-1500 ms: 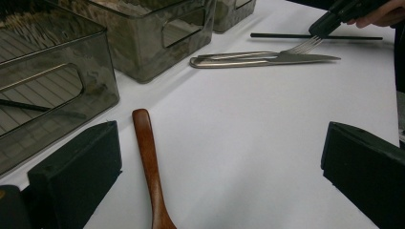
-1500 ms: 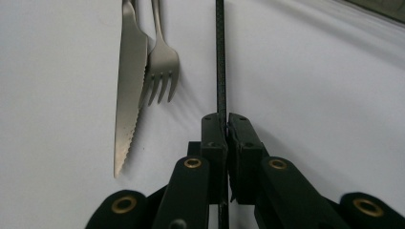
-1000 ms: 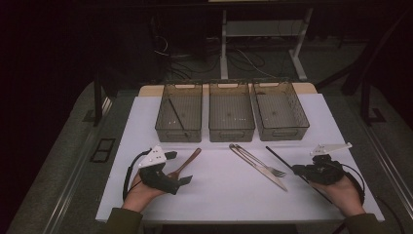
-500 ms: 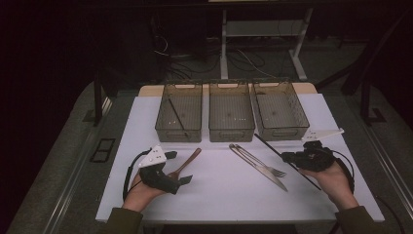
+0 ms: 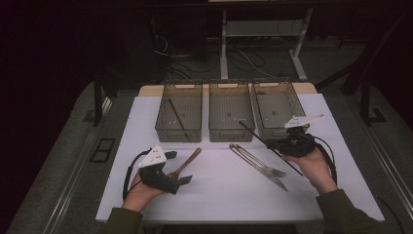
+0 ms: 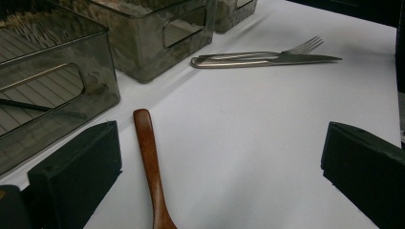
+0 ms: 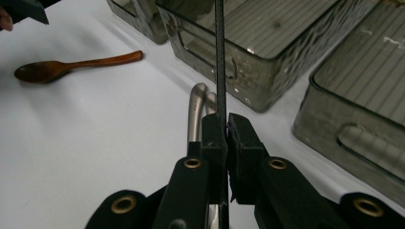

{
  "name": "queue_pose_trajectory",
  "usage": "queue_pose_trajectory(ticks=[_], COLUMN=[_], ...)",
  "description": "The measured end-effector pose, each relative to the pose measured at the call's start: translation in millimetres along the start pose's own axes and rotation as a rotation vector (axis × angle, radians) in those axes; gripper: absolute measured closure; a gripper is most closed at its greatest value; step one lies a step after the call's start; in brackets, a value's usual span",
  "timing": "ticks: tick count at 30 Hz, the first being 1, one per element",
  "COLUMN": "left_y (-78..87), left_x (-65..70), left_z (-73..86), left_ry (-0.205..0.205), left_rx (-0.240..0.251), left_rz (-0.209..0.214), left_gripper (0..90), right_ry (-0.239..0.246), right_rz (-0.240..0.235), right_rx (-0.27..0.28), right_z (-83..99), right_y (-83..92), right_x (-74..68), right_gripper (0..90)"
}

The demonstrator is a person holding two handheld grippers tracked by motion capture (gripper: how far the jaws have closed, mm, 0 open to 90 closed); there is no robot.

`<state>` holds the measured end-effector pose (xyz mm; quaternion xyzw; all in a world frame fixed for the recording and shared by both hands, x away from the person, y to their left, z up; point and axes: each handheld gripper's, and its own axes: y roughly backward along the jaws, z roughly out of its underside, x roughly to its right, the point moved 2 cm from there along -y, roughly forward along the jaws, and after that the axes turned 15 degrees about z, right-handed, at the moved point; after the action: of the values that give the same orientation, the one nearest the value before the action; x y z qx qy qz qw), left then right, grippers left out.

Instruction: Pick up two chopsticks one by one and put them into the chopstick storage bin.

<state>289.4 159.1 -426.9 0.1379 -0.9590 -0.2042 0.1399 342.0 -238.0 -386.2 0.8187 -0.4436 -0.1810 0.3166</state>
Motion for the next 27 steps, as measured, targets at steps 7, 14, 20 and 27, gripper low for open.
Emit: queue_pose_trajectory(ticks=[7, 14, 20, 27], left_y=[-0.1, -1.4, -2.0, -2.6], left_x=[0.5, 1.1, 1.9, 2.4], left_z=[-0.2, -0.1, 0.0, -0.5], left_ry=[0.001, 0.004, 0.003, 0.001], left_rx=[0.003, 0.006, 0.007, 0.008], left_rz=[-0.001, 0.005, 0.008, 0.013], left_gripper=[0.0, 0.0, 0.0, 0.0], right_ry=[-0.005, -0.011, 0.0, -0.002], right_rz=[-0.001, -0.01, -0.005, -0.011], right_rx=[0.012, 0.032, 0.036, 0.03], right_z=[-16.7, -40.0, -64.7, -85.8], right_y=[-12.4, -27.7, -39.9, -56.6], right_x=[-7.1, -17.8, -27.1, -35.1], right_gripper=[85.0, 85.0, 85.0, 85.1])
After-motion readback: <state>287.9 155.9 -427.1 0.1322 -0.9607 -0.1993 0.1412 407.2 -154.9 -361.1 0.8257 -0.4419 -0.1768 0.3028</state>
